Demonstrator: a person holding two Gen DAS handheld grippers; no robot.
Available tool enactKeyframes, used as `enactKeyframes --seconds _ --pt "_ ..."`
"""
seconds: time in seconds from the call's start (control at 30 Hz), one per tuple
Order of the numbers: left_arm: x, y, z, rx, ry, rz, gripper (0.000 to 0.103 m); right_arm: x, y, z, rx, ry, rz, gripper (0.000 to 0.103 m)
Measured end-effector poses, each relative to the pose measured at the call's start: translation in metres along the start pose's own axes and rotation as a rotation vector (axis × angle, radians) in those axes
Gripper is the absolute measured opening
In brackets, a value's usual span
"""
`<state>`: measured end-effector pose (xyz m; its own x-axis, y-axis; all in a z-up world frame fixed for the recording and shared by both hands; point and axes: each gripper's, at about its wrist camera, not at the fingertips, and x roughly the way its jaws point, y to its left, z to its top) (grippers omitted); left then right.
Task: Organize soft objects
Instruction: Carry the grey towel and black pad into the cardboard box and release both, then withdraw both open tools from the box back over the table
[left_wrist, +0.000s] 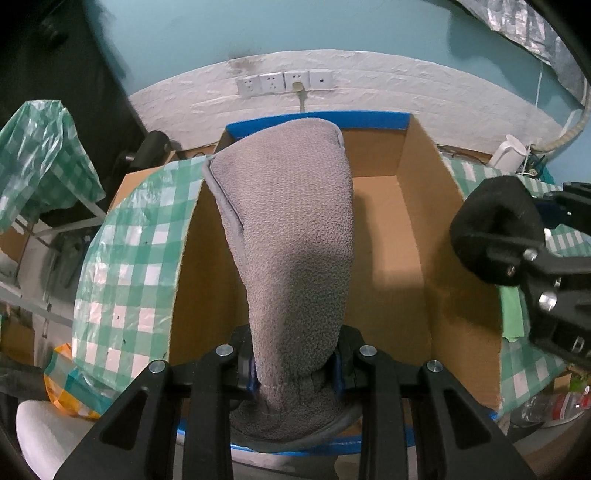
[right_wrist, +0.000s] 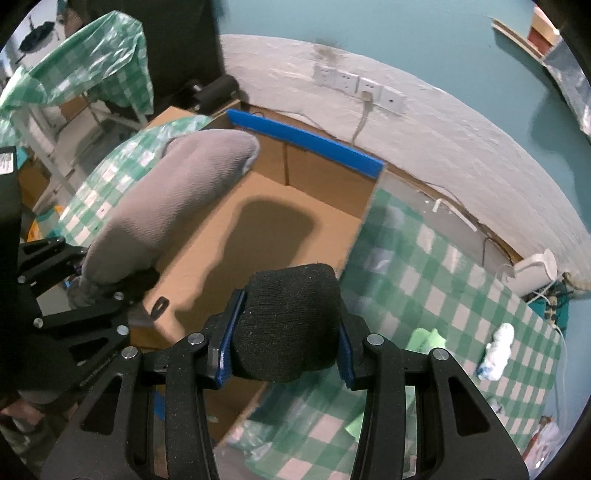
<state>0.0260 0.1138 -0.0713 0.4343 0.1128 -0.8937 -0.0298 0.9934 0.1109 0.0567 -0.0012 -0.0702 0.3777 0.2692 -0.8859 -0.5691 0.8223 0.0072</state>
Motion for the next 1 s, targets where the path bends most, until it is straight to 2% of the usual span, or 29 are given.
enactKeyframes --seconds 0.07,0.17,0.37,0.43,1.0 --pt "0.002 0.001 0.0 -0.005 0.006 0.01 0.033 0.005 0.005 0.002 -0.01 0.007 0.007 0.043" --pt "0.005 0.002 -0.001 0.0 0.011 0.026 0.043 0.013 0.012 0.003 -0.02 0.021 0.025 0.044" --pt "0.007 0.0 -0.001 0.022 0.004 0.08 0.052 0.016 0.018 0.001 -0.04 0.021 0.018 0.064" --pt "0.005 0.0 -0.001 0.025 -0.002 0.084 0.057 0.014 0.015 0.0 -0.037 0.009 0.01 0.066" --pt "-0.005 -0.014 0.004 0.032 -0.042 0.04 0.061 -0.013 -0.023 -0.018 0.046 -0.027 -0.029 0.069"
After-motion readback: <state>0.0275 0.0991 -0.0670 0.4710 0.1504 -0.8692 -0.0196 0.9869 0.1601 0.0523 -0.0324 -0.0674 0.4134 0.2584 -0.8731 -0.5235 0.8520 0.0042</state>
